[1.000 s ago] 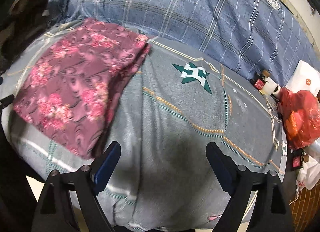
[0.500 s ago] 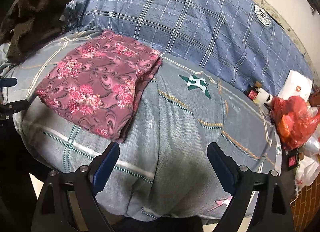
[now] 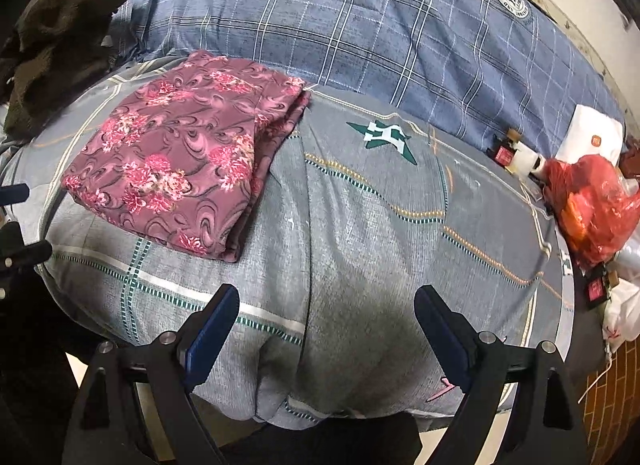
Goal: Fold small clothes
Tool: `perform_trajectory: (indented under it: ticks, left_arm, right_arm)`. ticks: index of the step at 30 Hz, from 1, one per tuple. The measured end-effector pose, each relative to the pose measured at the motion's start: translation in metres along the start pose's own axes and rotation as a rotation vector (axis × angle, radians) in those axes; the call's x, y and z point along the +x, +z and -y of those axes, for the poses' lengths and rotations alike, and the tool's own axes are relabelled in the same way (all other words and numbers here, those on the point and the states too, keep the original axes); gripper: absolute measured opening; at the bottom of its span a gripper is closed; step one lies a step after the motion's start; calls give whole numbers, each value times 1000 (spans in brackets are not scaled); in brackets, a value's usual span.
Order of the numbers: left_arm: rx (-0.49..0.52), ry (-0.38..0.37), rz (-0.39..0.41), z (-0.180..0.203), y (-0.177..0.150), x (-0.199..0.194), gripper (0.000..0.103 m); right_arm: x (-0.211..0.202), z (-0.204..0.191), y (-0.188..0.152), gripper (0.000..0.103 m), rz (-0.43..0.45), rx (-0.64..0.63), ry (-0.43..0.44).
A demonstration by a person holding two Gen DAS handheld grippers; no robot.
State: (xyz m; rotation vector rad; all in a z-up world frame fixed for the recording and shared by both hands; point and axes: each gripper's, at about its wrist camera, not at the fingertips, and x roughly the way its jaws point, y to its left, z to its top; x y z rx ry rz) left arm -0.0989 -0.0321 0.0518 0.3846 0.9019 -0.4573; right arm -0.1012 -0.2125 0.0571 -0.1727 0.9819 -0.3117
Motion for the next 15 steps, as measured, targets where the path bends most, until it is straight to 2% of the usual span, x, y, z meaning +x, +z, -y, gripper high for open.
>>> perform_trajectory:
  ticks: [7, 15]
  left_arm:
    - [8, -50, -2, 18, 3, -1, 85]
    - [21, -40, -5, 24, 2, -1, 85]
  right_arm:
    - [1, 5, -2, 91, -9, 20, -4]
    - [3, 14, -2, 91, -19, 40, -16]
